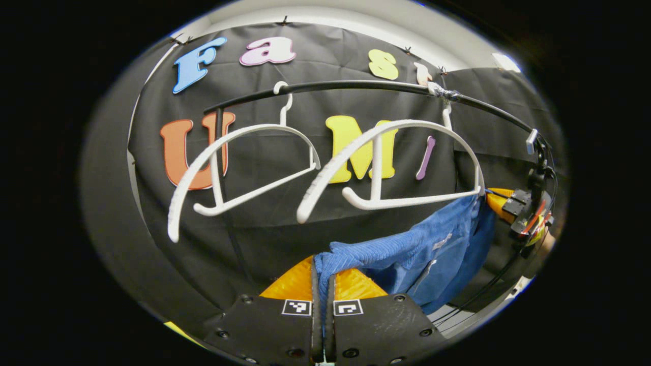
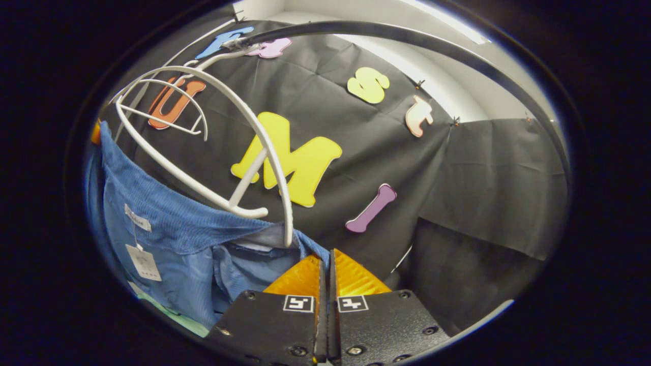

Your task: Grasp the clothes on the hanger with both hands and then place them into the laundry hamper below.

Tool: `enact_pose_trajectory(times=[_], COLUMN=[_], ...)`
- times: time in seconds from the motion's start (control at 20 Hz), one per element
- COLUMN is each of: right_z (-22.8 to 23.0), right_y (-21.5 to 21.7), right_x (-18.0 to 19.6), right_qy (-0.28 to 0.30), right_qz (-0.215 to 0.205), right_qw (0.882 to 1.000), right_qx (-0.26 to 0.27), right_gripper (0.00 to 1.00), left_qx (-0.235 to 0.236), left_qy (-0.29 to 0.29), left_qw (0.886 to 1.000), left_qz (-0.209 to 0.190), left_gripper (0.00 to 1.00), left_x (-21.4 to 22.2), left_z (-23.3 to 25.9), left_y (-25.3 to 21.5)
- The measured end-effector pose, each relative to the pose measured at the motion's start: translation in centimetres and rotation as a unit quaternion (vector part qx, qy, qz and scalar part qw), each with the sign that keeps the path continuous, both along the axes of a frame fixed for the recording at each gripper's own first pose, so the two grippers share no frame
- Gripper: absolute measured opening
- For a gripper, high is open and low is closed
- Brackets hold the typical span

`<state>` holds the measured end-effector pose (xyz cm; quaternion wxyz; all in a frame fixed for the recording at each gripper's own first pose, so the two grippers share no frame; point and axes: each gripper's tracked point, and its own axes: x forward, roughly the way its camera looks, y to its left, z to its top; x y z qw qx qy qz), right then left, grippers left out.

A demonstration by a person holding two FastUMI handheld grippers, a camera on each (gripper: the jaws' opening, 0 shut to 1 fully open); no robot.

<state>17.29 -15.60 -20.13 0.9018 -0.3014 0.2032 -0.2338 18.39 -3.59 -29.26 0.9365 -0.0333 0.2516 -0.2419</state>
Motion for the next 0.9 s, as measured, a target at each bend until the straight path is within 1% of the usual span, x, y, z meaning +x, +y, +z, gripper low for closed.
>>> enact_pose_trajectory(times=[0.15, 0.2, 0.25, 0.3, 0.35, 0.4, 0.6, 0.75, 0.8, 0.85, 0.9], right_z=[-0.8, -1.2, -1.6, -2.0, -2.3, -2.5, -2.7, -2.6, -2.5, -2.4, -2.3], right_y=[0.3, 0.9, 1.5, 1.9, 2.2, 2.7, 4.8, 6.6, 7.5, 8.3, 9.2], right_x=[-0.7, -1.2, -2.2, -2.7, -2.8, -2.9, -3.4, -3.9, -4.1, -4.5, -4.8], right_qy=[0.005, 0.008, 0.011, 0.016, 0.019, 0.021, 0.022, 0.018, 0.017, 0.017, 0.018], right_qz=[0.004, 0.007, 0.010, 0.012, 0.016, 0.020, 0.038, 0.051, 0.056, 0.061, 0.068], right_qw=[1.000, 1.000, 1.000, 0.999, 0.999, 0.999, 0.998, 0.995, 0.994, 0.993, 0.991], right_qx=[0.014, 0.020, 0.024, 0.026, 0.029, 0.032, 0.051, 0.079, 0.091, 0.102, 0.112], right_gripper=[0.04, 0.04, 0.05, 0.04, 0.04, 0.05, 0.04, 0.04, 0.04, 0.04, 0.04], left_qx=[-0.014, -0.016, -0.018, -0.018, -0.016, -0.015, -0.018, -0.020, -0.018, -0.014, -0.010], left_qy=[0.013, 0.013, 0.014, 0.015, 0.013, 0.012, 0.004, -0.008, -0.012, -0.015, -0.017], left_qw=[1.000, 1.000, 1.000, 1.000, 1.000, 1.000, 1.000, 1.000, 1.000, 1.000, 1.000], left_qz=[0.012, 0.012, 0.011, 0.009, 0.009, 0.008, 0.003, -0.010, -0.016, -0.021, -0.023], left_gripper=[0.02, 0.07, 0.07, 0.02, 0.02, 0.07, 0.07, 0.07, 0.02, 0.07, 0.02], left_x=[-1.0, -1.5, -2.1, -2.6, -2.7, -3.0, -4.7, -5.9, -6.5, -7.2, -7.7], left_z=[-0.6, -0.6, -0.5, -0.5, -0.5, -0.5, 0.9, 2.0, 2.3, 2.6, 2.9], left_y=[-0.6, -0.8, -0.8, -1.1, -1.4, -1.7, -2.0, -2.9, -3.2, -3.2, -3.3])
